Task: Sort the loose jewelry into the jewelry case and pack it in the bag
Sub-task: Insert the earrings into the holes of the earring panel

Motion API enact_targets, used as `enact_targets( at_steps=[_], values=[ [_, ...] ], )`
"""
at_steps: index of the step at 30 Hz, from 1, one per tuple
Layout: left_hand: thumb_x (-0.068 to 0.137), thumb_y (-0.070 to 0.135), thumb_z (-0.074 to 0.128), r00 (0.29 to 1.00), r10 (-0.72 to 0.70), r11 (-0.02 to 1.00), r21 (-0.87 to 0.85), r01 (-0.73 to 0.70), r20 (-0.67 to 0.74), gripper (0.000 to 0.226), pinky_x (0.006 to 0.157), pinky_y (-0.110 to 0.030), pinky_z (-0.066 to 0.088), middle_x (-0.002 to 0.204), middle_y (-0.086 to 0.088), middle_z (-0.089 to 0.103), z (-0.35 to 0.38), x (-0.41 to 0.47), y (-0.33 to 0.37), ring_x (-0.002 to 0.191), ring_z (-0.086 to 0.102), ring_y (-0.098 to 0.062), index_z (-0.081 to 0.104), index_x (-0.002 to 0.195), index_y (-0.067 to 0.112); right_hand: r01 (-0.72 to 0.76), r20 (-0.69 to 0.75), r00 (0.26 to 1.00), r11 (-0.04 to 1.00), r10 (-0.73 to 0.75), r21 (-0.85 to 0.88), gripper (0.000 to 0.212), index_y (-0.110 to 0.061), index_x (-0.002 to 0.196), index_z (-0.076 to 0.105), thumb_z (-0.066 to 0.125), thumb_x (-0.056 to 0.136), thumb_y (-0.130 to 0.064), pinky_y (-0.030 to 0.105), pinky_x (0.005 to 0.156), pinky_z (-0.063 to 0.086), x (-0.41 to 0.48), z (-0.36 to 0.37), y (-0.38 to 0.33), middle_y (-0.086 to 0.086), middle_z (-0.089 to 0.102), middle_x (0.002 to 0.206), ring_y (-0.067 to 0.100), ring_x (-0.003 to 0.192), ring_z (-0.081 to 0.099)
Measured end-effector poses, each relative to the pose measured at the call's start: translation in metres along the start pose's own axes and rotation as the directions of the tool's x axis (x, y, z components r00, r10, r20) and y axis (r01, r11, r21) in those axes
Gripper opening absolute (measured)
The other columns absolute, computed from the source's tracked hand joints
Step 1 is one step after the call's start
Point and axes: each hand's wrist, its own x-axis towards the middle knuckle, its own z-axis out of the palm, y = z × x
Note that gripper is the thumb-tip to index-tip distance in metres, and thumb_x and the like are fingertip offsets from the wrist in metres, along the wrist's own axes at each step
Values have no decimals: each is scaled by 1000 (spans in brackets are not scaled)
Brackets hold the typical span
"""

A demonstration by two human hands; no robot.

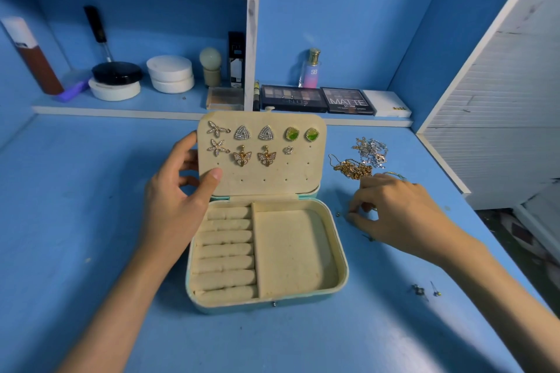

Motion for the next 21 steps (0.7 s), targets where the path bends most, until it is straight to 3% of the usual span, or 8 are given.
enact_targets(
  at_steps=[4,9,16,21],
  values=[
    [77,26,61,1000,1,1000,-3,-1,4,46,73,-14,50,95,33,63,0,0,0,85,61,2,52,120,41,17,-22,1000,1000,-16,26,9,-28,83,66,59,84,-33,26,59,39,-2,0,-1,-11,53,80,11,81,48],
    [77,27,61,1000,0,1000,-2,0,1,44,75,-17,52,95,31,63,0,0,1,85,61,0,53,117,44,50,17,999,997,-51,66,6,-29,79,66,62,82,-29,22,53,31,-3,0,3,-12,51,77,14,77,52],
    [77,27,61,1000,3,1000,4,-3,-1,45,75,-18,52,96,31,64,0,-1,2,85,61,0,52,116,46,52,7,999,989,-53,139,6,-33,79,71,68,80,-28,33,60,46,-4,-1,8,-15,49,73,15,75,54],
    [78,28,61,1000,6,1000,10,-6,3,46,76,-18,52,96,32,63,-1,-1,1,88,61,-1,51,120,42,106,-9,994,986,-106,129,10,-34,78,72,73,77,-24,37,54,49,-5,-3,9,-13,48,72,18,71,55]
  ],
)
